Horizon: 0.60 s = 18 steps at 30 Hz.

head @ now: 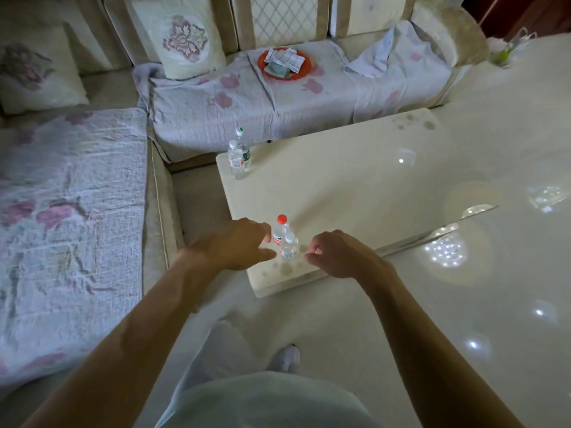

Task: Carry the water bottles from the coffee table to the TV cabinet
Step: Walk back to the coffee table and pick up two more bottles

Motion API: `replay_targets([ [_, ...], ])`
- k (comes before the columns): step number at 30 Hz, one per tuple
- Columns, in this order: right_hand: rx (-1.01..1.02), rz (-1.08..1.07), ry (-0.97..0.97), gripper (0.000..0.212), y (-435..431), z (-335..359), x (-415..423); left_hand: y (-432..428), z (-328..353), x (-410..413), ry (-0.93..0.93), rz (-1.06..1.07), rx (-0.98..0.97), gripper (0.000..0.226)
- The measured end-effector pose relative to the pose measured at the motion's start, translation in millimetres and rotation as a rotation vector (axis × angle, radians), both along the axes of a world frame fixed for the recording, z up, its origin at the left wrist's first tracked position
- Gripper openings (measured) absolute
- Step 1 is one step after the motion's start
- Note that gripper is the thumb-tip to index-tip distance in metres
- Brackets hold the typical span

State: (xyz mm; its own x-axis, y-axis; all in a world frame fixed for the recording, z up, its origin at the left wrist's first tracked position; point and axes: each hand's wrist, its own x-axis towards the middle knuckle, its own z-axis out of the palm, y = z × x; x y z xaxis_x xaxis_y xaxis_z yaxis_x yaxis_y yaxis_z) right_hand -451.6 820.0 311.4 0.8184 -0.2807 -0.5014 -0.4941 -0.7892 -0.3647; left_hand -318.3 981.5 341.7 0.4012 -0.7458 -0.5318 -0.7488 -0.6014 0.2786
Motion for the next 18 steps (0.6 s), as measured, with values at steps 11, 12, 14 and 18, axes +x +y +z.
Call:
replay_targets([
  [11,0.054,-0.227,0.130,0.040,-41.0,-42.2,82.1,-63.9,-41.6,111.1,0.089,-0.171,0.039,0.043],
  [12,0.065,-0.248,0.144,0.041,-44.2,-46.8,90.3,-69.4,-46.7,124.2,0.108,-0.183,0.043,0.044],
  [14,0.090,-0.269,0.182,0.041,-47.8,-55.7,107.0,-79.7,-58.8,152.6,0.143,-0.195,0.037,0.043],
  [18,0.122,-0.359,0.230,0.037,-50.9,-70.2,134.1,-93.7,-83.5,197.8,0.180,-0.245,0.048,0.040],
])
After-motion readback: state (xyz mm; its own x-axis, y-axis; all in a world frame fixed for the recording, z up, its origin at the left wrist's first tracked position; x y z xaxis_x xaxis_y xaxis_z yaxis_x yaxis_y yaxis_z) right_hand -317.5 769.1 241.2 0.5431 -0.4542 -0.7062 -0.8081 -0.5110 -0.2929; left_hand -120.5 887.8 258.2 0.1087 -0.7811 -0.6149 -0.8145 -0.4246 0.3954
